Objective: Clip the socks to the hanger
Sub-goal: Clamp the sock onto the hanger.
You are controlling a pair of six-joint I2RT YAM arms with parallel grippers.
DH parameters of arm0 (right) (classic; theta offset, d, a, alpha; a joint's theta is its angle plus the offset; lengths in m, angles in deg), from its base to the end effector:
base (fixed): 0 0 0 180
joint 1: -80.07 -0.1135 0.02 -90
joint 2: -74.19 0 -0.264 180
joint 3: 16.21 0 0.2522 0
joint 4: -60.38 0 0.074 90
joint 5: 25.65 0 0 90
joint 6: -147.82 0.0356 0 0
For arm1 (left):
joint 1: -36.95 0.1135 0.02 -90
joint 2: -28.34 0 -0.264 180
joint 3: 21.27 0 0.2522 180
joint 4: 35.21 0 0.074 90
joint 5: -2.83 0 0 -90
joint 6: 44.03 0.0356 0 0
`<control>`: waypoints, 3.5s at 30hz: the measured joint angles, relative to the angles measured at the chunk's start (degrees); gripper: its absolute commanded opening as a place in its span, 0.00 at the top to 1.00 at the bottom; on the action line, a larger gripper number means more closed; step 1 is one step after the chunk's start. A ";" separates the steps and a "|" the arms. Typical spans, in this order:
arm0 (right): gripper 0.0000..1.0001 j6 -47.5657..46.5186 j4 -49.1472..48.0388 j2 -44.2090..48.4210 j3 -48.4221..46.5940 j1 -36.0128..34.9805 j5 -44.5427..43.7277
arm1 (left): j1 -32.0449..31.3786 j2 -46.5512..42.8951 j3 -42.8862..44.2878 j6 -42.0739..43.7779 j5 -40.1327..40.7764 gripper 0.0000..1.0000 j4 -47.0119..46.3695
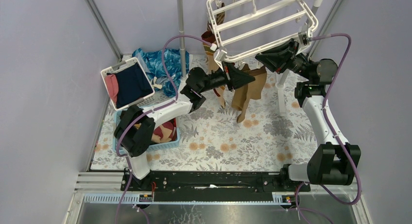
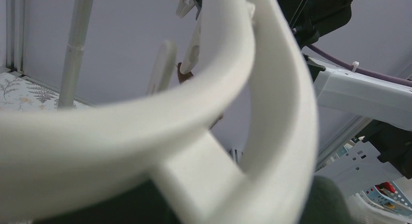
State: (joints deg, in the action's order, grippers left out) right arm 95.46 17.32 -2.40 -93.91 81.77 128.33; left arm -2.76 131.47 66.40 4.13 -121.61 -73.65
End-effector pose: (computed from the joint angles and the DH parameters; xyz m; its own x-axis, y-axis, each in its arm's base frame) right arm 0.2760 0.0238 0.4376 0.1660 0.2631 -0.9504 -0.9252 0.3750 -0.0578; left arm 0.3089 -0.2827 0.3437 -0.3949 -0.3871 -0.8332 0.8913 0.0585 -0.4496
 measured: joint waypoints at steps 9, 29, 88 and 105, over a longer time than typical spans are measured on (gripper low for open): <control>0.86 0.17 -0.33 0.00 0.00 -0.09 0.42 | -2.03 -2.86 -6.47 2.89 2.51 1.00 -2.34; 0.86 2.27 -2.43 -0.02 0.00 -0.09 0.63 | -6.27 0.87 -20.31 -12.04 10.03 1.00 -30.88; 0.86 16.44 -14.88 -1.31 0.00 -0.09 1.51 | -1.53 5.84 -6.05 -19.52 2.62 1.00 -34.75; 0.86 18.32 -16.02 -1.31 0.00 -0.09 1.51 | -1.42 6.75 -5.75 -19.50 3.39 1.00 -34.82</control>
State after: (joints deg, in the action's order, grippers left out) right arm 113.78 1.30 -3.71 -93.91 81.68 129.84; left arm -4.18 138.22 60.65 -15.37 -118.22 -108.47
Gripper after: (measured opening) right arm 0.294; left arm 0.007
